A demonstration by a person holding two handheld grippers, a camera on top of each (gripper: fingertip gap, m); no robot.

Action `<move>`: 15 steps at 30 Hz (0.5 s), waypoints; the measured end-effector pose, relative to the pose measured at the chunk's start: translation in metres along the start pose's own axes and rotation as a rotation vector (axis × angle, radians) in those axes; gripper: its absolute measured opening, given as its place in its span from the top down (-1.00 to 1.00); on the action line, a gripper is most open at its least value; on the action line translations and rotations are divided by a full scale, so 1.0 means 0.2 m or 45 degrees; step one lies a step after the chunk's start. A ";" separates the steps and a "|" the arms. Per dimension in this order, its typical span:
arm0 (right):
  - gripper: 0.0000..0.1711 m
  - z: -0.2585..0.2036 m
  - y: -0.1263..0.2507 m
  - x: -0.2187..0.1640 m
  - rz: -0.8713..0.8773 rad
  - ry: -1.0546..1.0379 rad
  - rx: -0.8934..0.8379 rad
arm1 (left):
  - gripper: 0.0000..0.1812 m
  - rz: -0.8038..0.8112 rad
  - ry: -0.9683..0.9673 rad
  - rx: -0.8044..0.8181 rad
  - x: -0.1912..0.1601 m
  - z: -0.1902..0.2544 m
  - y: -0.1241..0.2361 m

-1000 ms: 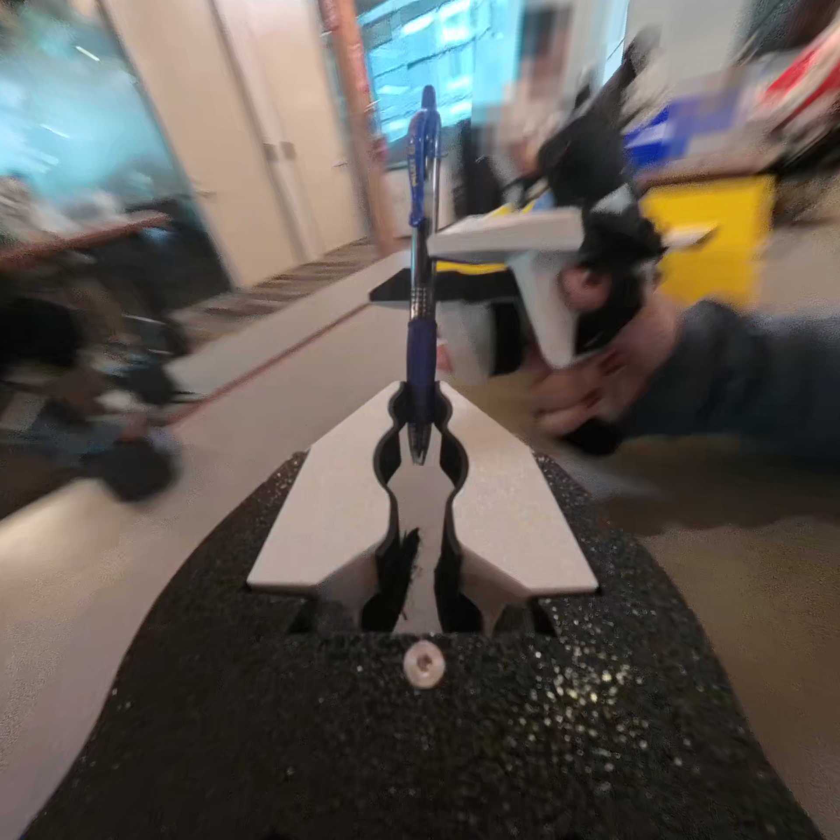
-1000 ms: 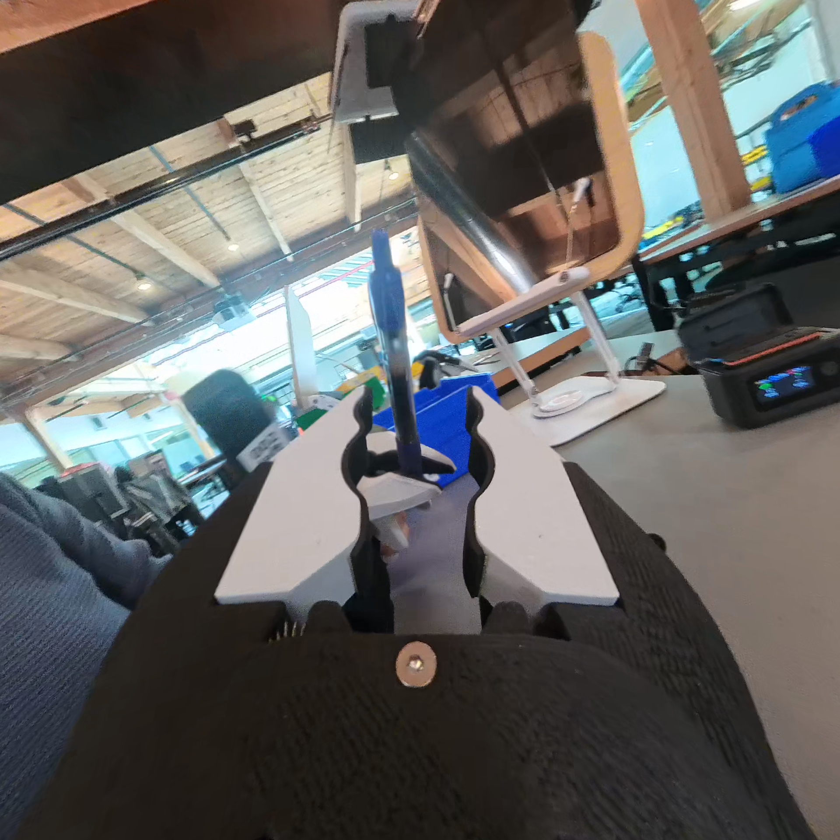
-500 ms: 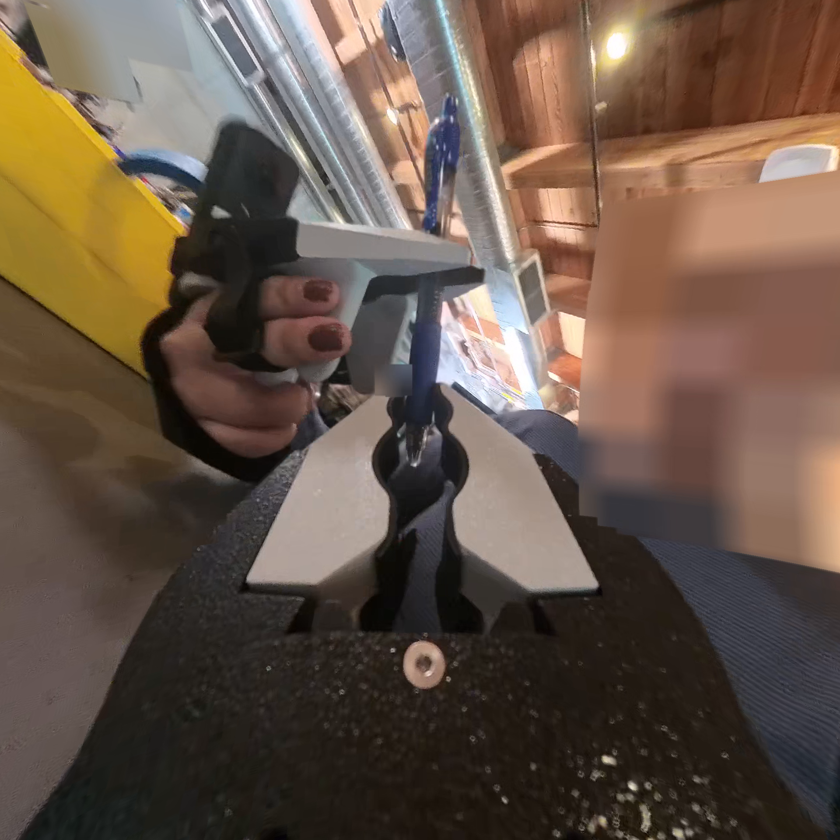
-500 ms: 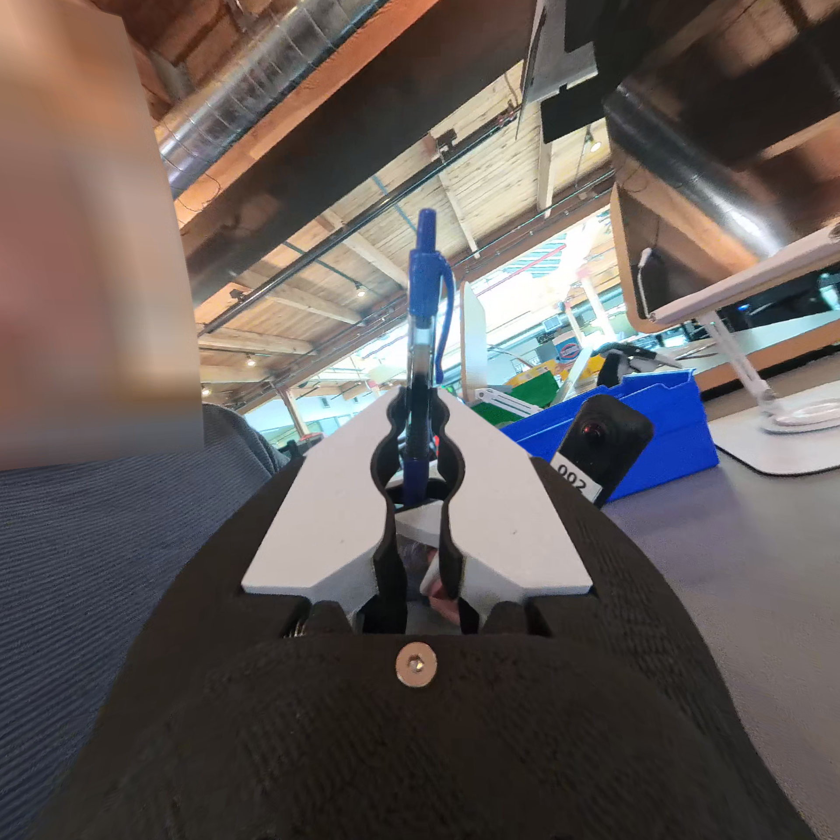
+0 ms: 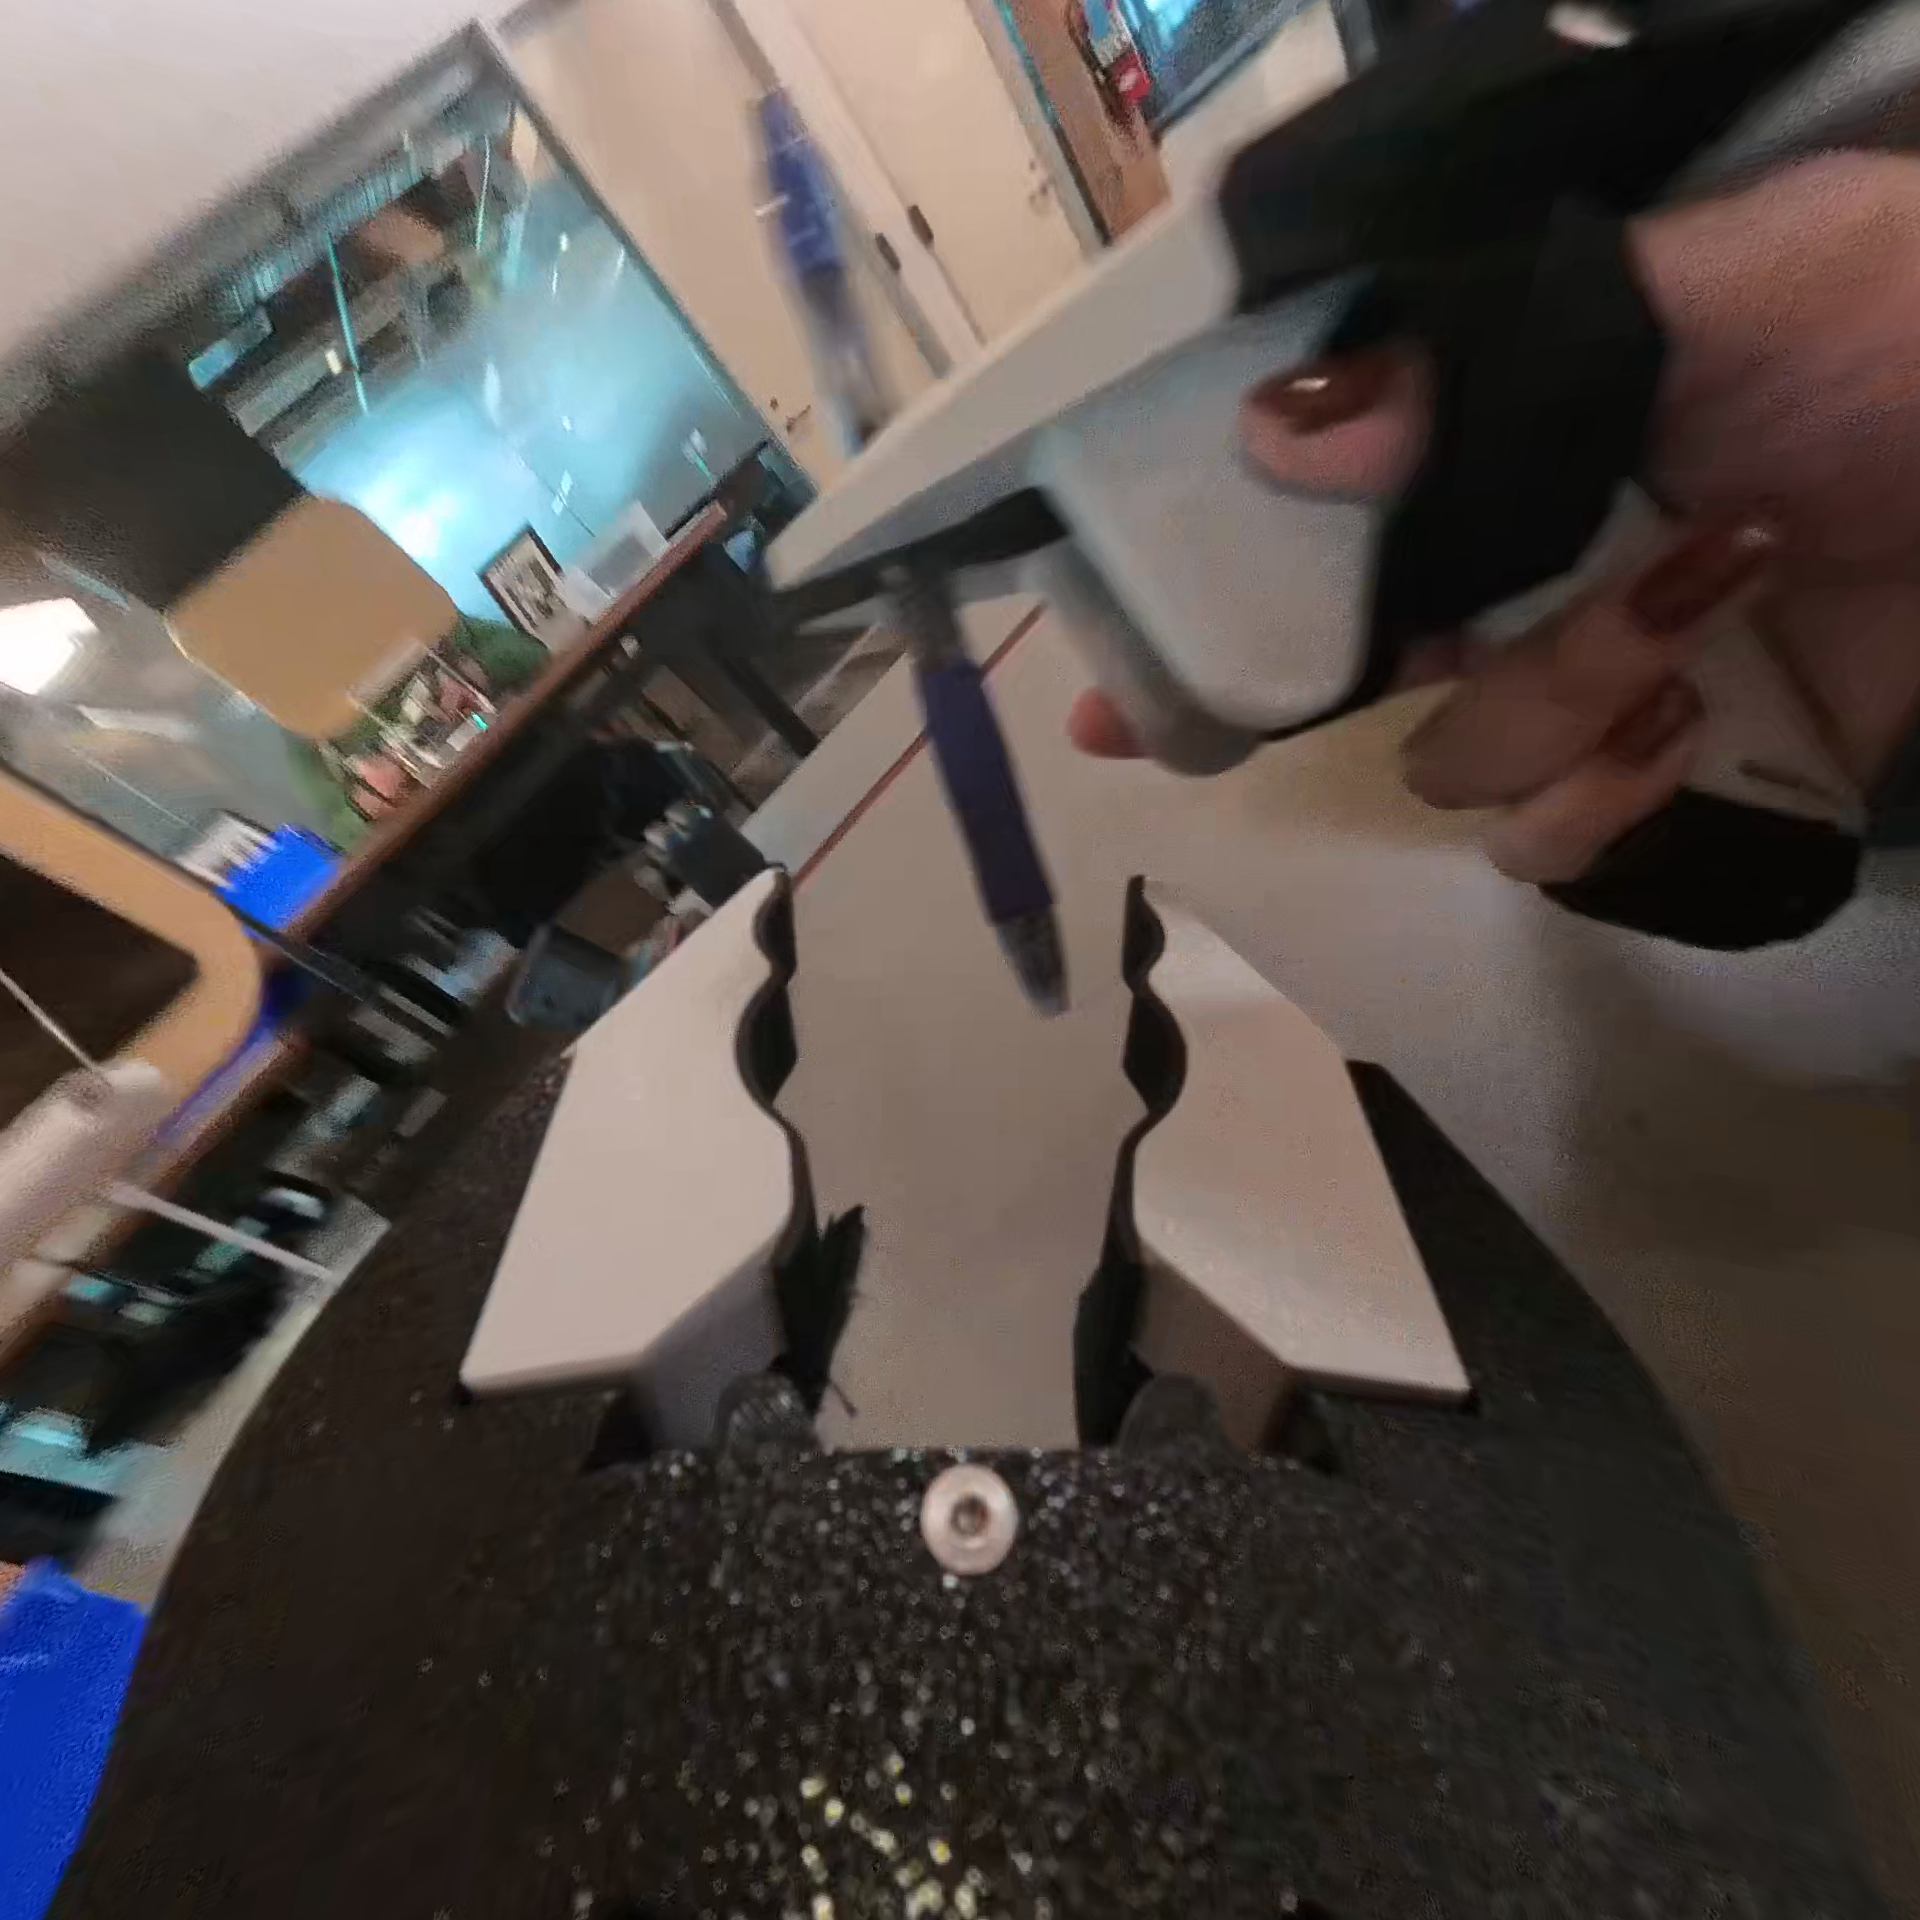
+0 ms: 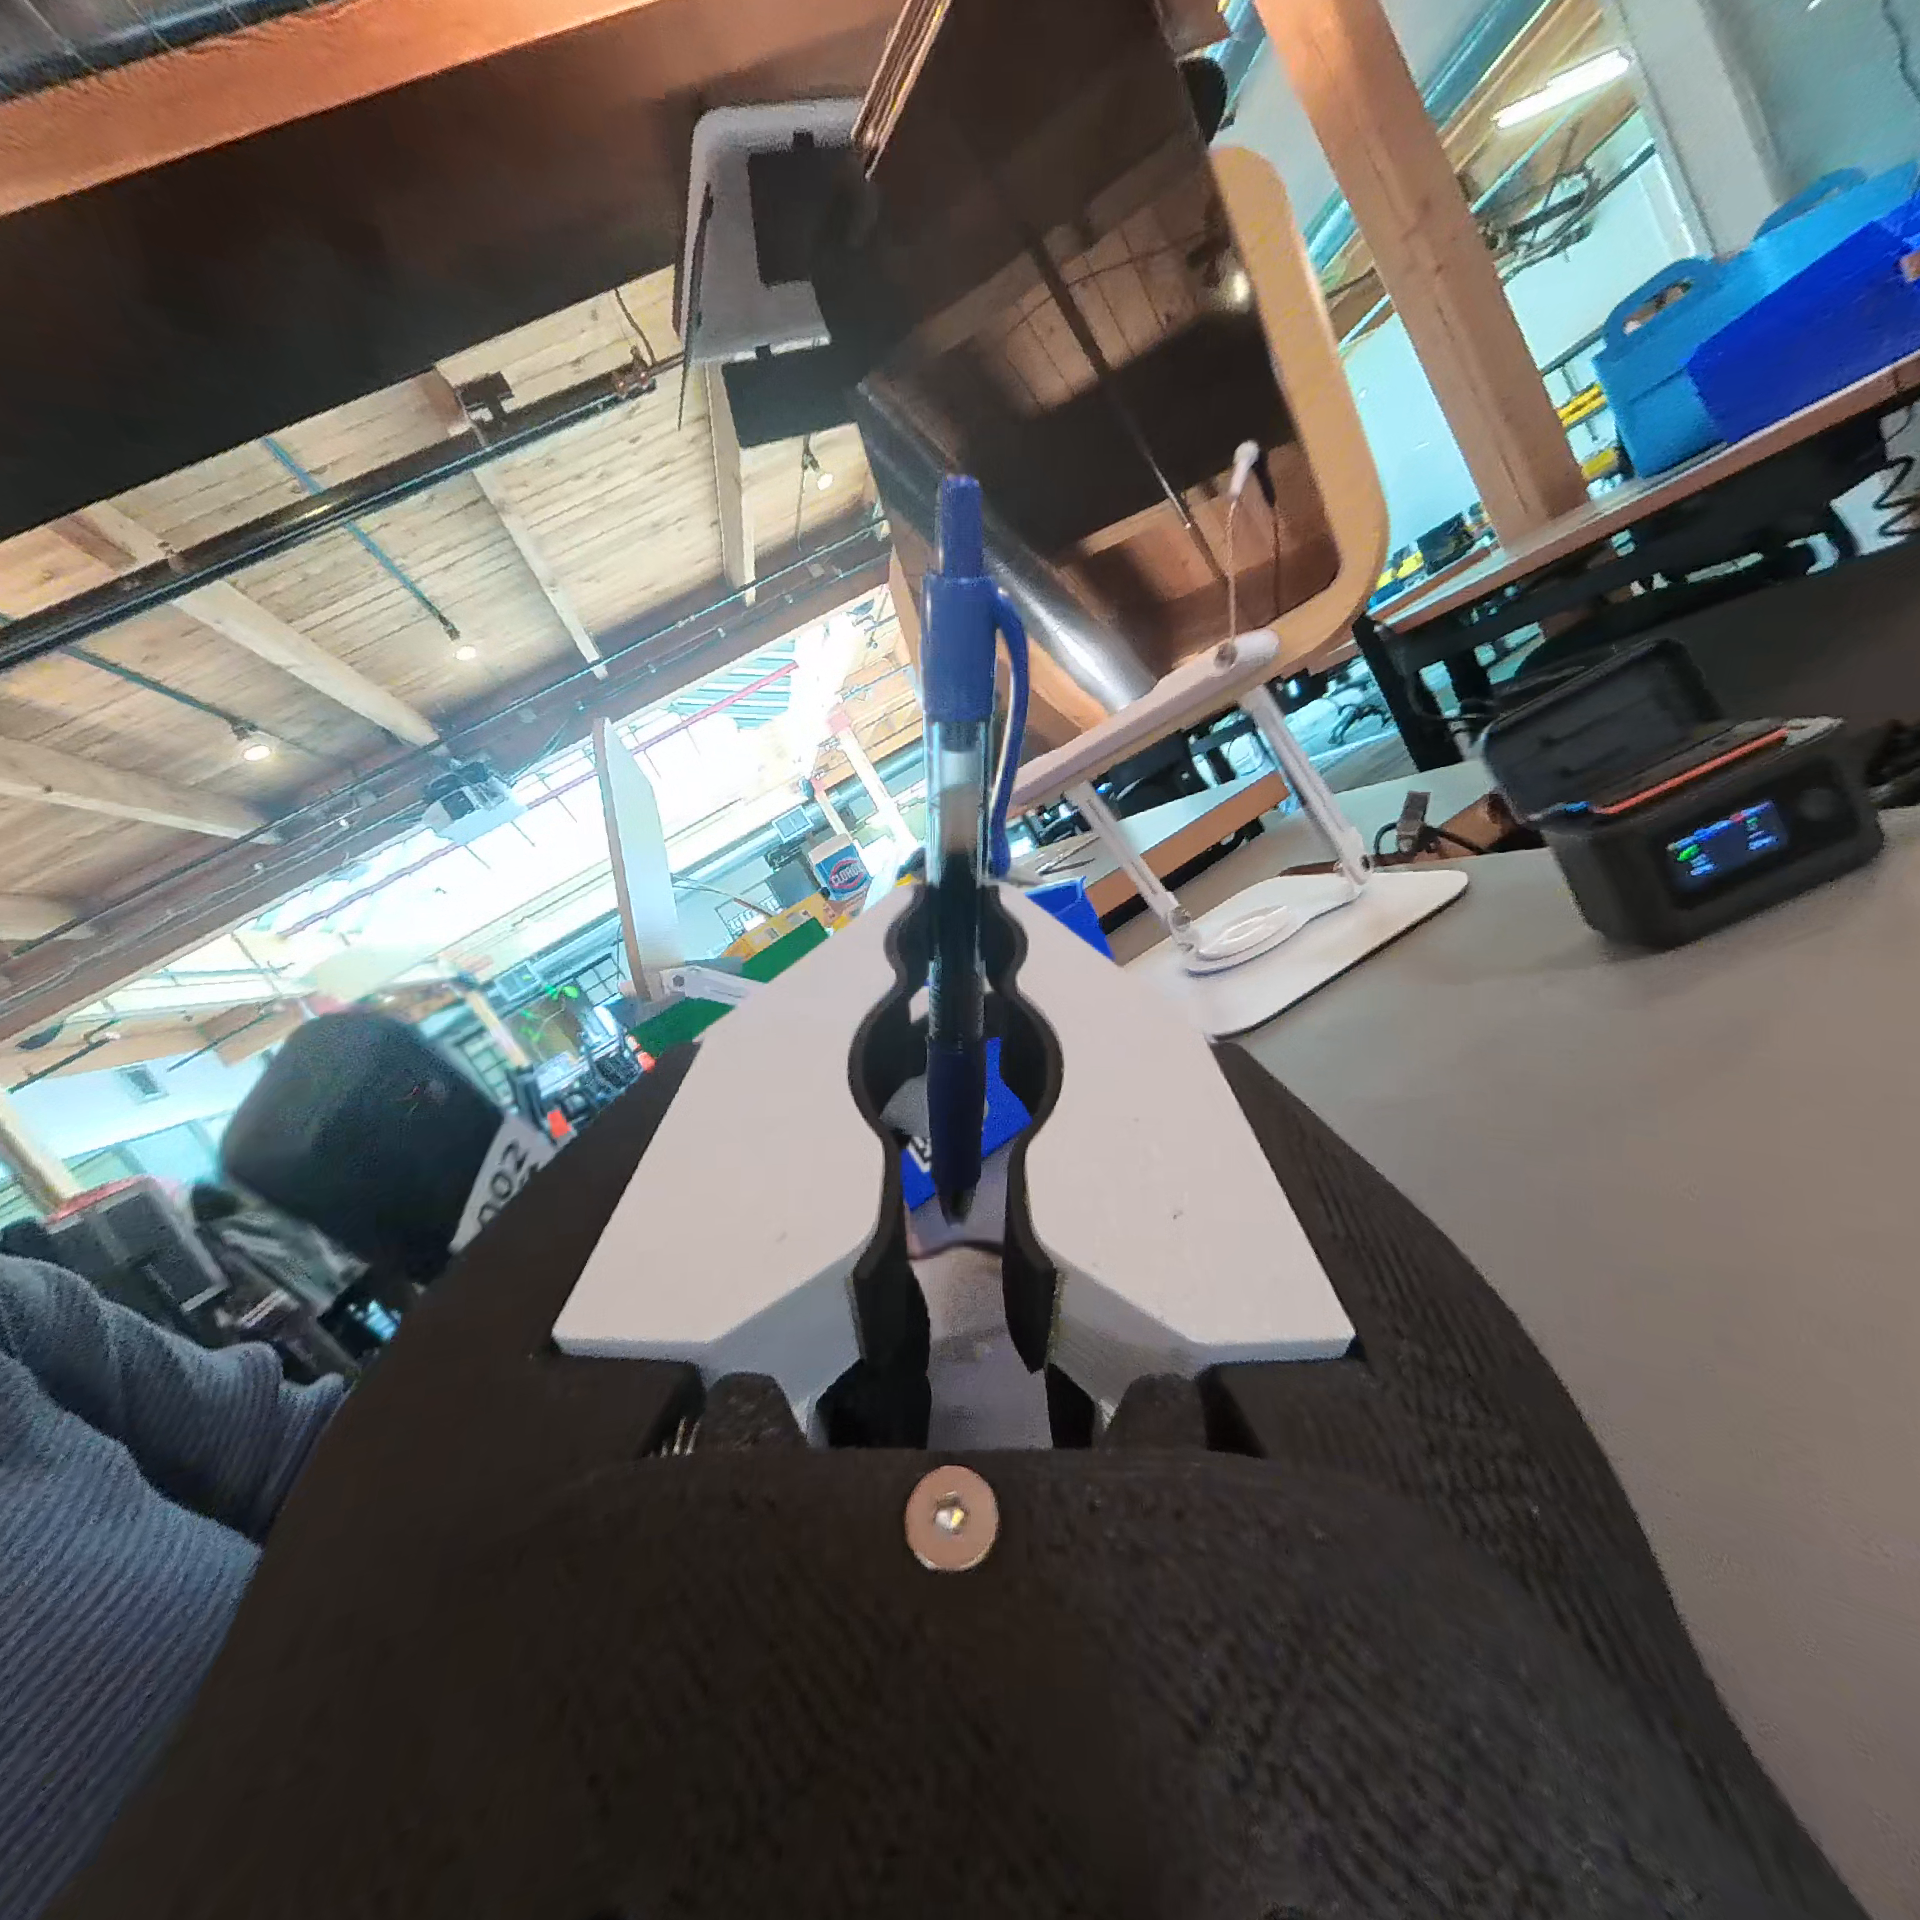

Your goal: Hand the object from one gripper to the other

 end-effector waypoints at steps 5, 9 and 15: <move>0.91 -0.01 -0.02 -0.03 -0.019 -0.016 0.029 | 0.85 0.007 -0.124 0.107 0.02 0.04 0.01; 0.66 0.00 -0.01 -0.01 -0.019 -0.003 0.110 | 0.94 0.113 0.364 -0.289 0.00 -0.07 0.02; 0.39 0.01 0.00 0.00 -0.028 -0.053 0.311 | 0.94 0.662 1.320 -1.616 -0.07 -0.21 0.00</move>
Point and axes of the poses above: each gripper's, where its closed fingertips meet, y back along the fingers, x out of its top, z = x × y across the jaws, the point moved 10 cm from there along y, back along the fingers, and after that the axes turned 15 degrees about -z, right-handed, at the moved point
